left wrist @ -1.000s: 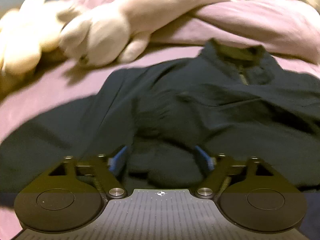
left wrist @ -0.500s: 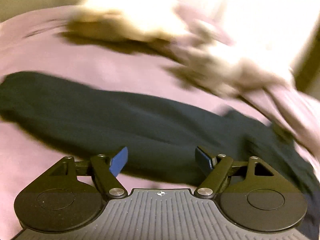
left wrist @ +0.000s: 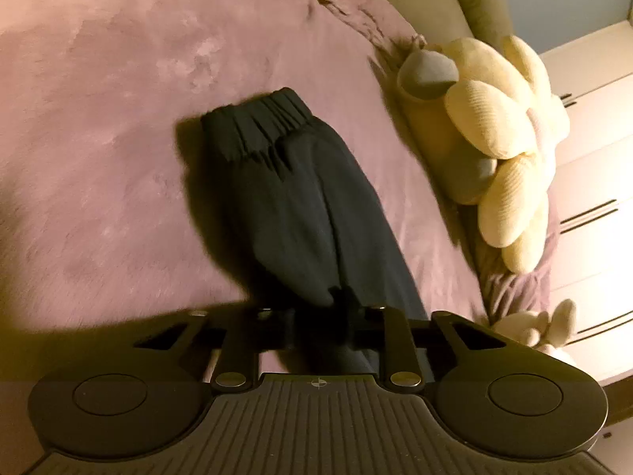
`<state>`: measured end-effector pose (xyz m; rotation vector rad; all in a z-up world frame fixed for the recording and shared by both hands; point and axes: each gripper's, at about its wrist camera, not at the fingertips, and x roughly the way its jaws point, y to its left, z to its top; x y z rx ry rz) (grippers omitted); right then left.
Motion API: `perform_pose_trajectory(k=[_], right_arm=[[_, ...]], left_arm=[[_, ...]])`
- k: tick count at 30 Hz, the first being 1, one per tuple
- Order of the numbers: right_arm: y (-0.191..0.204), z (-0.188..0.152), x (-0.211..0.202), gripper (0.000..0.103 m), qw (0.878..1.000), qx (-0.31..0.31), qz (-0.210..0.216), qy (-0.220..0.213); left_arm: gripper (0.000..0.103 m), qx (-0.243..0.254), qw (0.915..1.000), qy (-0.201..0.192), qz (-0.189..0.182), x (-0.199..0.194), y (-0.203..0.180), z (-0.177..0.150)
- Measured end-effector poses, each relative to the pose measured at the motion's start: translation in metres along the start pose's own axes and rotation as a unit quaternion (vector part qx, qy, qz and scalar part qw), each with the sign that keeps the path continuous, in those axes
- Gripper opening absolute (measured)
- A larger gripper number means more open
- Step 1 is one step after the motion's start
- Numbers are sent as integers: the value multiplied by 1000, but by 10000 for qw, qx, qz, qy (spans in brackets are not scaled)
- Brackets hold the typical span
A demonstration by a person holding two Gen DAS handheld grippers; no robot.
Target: Fold large clothes
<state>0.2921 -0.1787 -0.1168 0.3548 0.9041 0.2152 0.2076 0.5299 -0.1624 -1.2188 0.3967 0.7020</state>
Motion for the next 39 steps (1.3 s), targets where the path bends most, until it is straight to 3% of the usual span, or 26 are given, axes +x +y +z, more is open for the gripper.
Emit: perform_pose_trajectory(k=[4, 7, 10, 12, 14, 17, 18, 19, 20, 23, 24, 27, 31, 35, 39], right_arm=[[2, 0, 1, 34, 9999, -110, -91, -40], [3, 0, 0, 34, 9997, -196, -95, -82], [1, -1, -2, 34, 9997, -227, -71, -114], [0, -1, -3, 34, 9997, -176, -26, -147], [0, 0, -4, 34, 9997, -129, 20, -209], [2, 2, -6, 34, 9994, -28, 124, -319], [2, 3, -7, 34, 9993, -2, 160, -343], [2, 4, -7, 34, 9991, 22, 200, -364], [2, 5, -7, 34, 9990, 37, 249, -379], [-1, 10, -8, 34, 9986, 47, 331, -401], [-3, 12, -8, 34, 9985, 69, 375, -401], [-14, 21, -5, 34, 9980, 199, 483, -345], [-26, 32, 11, 34, 9940, 584, 909, -197], [-16, 43, 43, 35, 9843, 1014, 1447, -20], [-3, 61, 77, 38, 9721, 1609, 1707, 76]], left_arm=[[13, 120, 9999, 23, 36, 3, -5, 2], [10, 875, 9958, -237, 142, -12, -29, 0], [9, 1776, 9828, -494, -133, -39, -76, -14], [9, 2447, 9670, -491, -514, -58, -119, -33], [9, 3190, 9404, -426, -1096, -81, -168, -68], [9, 4201, 8804, -78, -2198, -118, -233, -152], [10, 4407, 8640, 85, -2434, -125, -247, -182], [12, 4549, 8514, 264, -2599, -128, -257, -209], [20, 4673, 8391, 489, -2743, -128, -267, -241], [49, 5002, 8151, 1070, -2720, -109, -275, -324], [60, 5066, 8115, 1281, -2617, -101, -273, -345], [56, 5238, 8051, 1759, -2157, -75, -249, -389], [58, 5142, 8220, 1790, -1669, -69, -212, -385], [64, 5160, 8357, 1369, -1292, -69, -197, -354], [65, 5101, 8474, 1176, -883, -60, -191, -335]])
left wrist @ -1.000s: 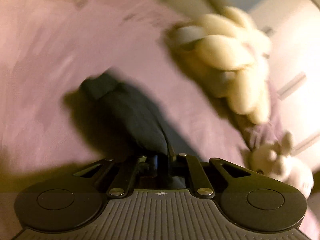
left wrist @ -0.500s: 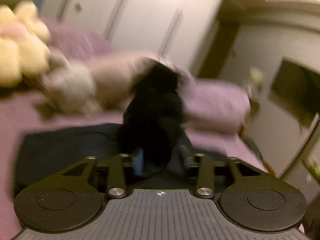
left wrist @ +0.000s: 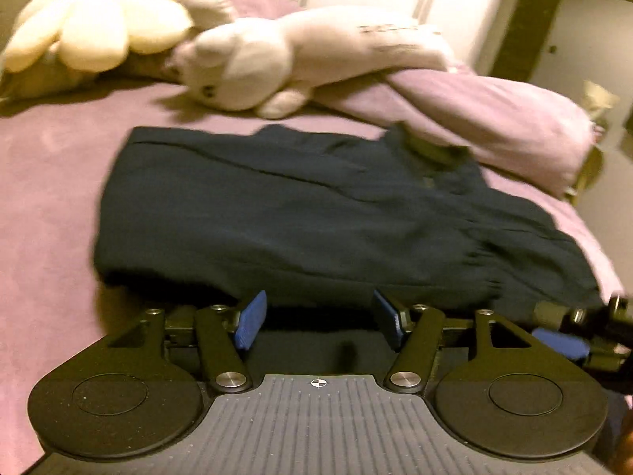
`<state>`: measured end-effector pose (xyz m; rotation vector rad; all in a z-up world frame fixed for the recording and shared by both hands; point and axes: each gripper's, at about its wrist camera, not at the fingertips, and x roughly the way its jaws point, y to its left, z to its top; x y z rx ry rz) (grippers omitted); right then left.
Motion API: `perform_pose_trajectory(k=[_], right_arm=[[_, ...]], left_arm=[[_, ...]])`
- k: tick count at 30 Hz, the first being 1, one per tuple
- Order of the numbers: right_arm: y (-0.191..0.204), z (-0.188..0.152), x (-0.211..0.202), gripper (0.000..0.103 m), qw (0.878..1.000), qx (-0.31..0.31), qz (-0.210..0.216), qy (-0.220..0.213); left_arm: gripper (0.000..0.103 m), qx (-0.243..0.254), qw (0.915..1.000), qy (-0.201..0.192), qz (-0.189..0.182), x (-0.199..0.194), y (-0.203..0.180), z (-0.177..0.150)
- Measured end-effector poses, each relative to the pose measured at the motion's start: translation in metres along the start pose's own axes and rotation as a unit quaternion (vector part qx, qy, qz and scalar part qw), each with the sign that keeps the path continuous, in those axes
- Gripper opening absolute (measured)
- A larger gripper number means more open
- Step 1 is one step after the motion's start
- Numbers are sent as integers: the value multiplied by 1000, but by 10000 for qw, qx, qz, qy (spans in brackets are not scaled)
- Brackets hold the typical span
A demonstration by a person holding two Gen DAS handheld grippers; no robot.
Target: Fold large clothes
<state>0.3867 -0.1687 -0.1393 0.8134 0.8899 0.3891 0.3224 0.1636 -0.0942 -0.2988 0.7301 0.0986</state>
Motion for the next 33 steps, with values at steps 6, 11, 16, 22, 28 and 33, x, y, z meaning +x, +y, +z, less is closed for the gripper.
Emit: perform_pose_trajectory(k=[6, 11, 16, 22, 28, 33], right_arm=[[-2, 12, 46, 40, 9974, 663, 48, 282], [4, 14, 60, 33, 9973, 660, 115, 307], [48, 21, 37, 12, 9984, -533, -99, -144], [54, 45, -40, 12, 9736, -1551, -629, -1550], [-19, 69, -48, 13, 9798, -807, -1312, -1278], [-40, 72, -45, 21, 9880, -366, -1064, -1059]], left_arm=[[61, -180, 9997, 61, 159, 13, 17, -3], [61, -101, 9998, 112, 147, 13, 23, -10], [61, -134, 9997, 123, 168, 10, 23, -10], [60, -253, 9992, 91, 298, 13, 24, -5], [60, -553, 9977, 171, 357, 22, 20, -3], [60, -460, 9975, 241, 478, 25, 13, -2]])
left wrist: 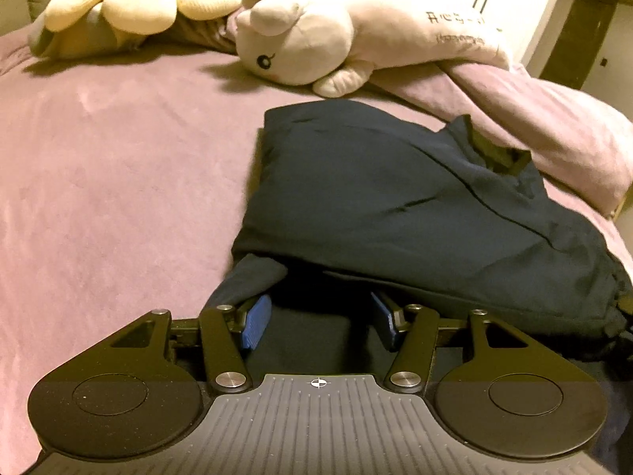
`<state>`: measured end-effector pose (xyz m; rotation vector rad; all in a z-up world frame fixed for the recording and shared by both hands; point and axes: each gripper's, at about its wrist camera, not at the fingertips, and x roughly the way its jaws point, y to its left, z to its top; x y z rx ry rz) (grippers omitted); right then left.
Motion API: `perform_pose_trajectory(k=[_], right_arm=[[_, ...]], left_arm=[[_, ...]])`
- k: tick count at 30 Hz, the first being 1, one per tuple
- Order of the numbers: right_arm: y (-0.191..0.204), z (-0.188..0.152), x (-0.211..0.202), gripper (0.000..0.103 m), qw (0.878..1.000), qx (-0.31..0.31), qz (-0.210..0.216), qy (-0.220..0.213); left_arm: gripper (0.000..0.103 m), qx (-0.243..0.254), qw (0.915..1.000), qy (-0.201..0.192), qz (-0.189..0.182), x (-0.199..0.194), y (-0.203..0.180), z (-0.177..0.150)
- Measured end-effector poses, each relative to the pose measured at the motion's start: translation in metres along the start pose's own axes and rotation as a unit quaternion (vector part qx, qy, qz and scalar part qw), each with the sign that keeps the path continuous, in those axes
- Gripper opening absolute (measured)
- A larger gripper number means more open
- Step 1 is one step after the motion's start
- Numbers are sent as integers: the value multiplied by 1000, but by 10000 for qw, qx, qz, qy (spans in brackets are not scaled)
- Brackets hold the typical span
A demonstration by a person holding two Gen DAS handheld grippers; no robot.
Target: Fold large clothes
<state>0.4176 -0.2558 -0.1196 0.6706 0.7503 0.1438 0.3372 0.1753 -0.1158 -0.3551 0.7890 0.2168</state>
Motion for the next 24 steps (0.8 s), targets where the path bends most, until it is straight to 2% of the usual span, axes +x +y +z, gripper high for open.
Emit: perform_pose_trajectory(k=[2, 4, 7, 9, 11, 14, 17, 20, 21, 24], right_arm=[[3, 0, 4, 18, 10000, -74, 34, 4], [11, 0, 5, 15, 9990, -455, -44, -9], [33, 4, -4, 14, 9914, -1206, -298, -401], [36, 10, -9, 14, 9843, -1486, -682, -660], [31, 14, -6, 16, 9797, -1605, -968, -708], [22, 15, 0, 23, 9795, -1578, -1166, -450], [26, 13, -17, 26, 9734, -1492, -1432, -988], [49, 8, -22, 27, 9653, -1707, -1406, -1389], [59, 5, -18, 27, 9640, -1877, -1273, -1386], [92, -10, 12, 24, 9608, -2525, -734, -878]], left_arm=[[60, 20, 10000, 0, -3, -1, -2, 2], [60, 67, 10000, -7, 19, -3, -4, 3], [60, 184, 9998, -25, -32, -10, -10, 2], [60, 296, 9994, -16, -168, -18, -12, 0], [60, 351, 9988, 44, -324, -25, -12, -2], [62, 514, 9980, 150, -324, -36, -15, -4], [62, 620, 9976, 9, -316, -51, -14, -1], [65, 502, 9978, -312, -295, -63, -15, 14], [66, 467, 9975, -400, -344, -62, -19, 21], [66, 482, 9966, -507, -435, -46, -42, 37]])
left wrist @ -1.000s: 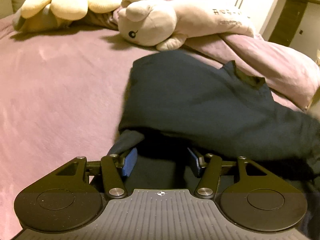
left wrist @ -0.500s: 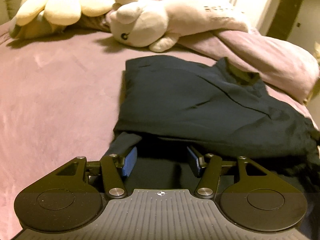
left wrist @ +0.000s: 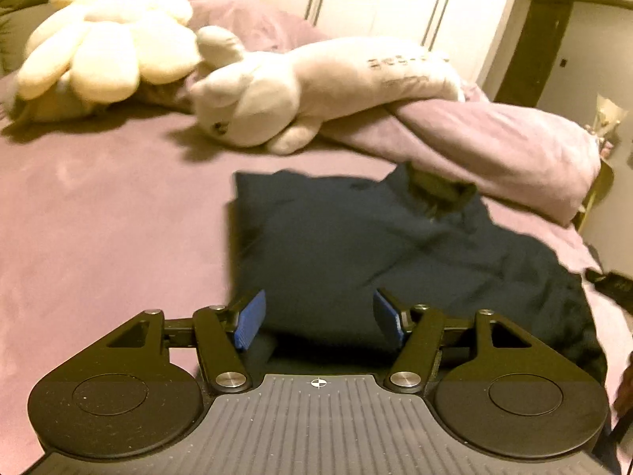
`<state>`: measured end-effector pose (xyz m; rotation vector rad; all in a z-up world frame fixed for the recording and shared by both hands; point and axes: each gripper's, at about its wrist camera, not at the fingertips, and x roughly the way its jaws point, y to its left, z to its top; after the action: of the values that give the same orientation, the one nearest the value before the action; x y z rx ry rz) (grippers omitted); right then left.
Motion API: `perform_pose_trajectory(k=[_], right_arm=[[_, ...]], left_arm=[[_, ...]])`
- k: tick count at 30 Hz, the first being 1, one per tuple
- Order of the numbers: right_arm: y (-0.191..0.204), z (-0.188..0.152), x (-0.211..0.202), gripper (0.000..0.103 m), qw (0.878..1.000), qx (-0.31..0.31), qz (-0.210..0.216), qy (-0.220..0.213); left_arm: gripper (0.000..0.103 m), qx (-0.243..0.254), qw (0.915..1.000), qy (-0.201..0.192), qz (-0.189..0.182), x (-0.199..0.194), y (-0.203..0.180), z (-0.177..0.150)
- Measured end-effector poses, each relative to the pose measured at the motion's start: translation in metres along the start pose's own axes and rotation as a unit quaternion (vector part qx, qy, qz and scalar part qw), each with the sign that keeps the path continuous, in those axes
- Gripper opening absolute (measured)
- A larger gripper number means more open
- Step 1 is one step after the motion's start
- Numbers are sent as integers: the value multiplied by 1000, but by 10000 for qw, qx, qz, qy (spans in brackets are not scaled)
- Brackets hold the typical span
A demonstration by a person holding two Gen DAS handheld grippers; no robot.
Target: Fold large clothes
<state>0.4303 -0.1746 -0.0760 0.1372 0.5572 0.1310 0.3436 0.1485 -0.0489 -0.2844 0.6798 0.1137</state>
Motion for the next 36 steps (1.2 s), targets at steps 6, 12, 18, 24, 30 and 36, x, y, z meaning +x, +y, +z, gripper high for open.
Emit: perform_pose_trajectory(k=[6, 12, 18, 24, 30, 36], right_arm=[[31, -25, 61, 23, 9914, -1131, -181, 631], [-33, -22, 75, 0, 9939, -851, -564, 429], [-22, -21, 41, 7, 9960, -622, -454, 448], [-30, -49, 12, 6, 9944, -614, -444, 733], [-22, -50, 30, 6, 9895, -944, -588, 925], [-23, -46, 18, 6, 9869, -1040, -537, 1107]], left_arm=[[66, 606, 9961, -144, 625, 73, -38, -1], [76, 1077, 9906, -28, 844, 116, -36, -14], [78, 1140, 9901, 98, 814, 109, -34, -11], [77, 1373, 9885, 126, 616, 74, -33, -27], [80, 1523, 9841, 347, 843, 88, -41, -26], [81, 1639, 9817, 439, 862, 85, -37, -27]])
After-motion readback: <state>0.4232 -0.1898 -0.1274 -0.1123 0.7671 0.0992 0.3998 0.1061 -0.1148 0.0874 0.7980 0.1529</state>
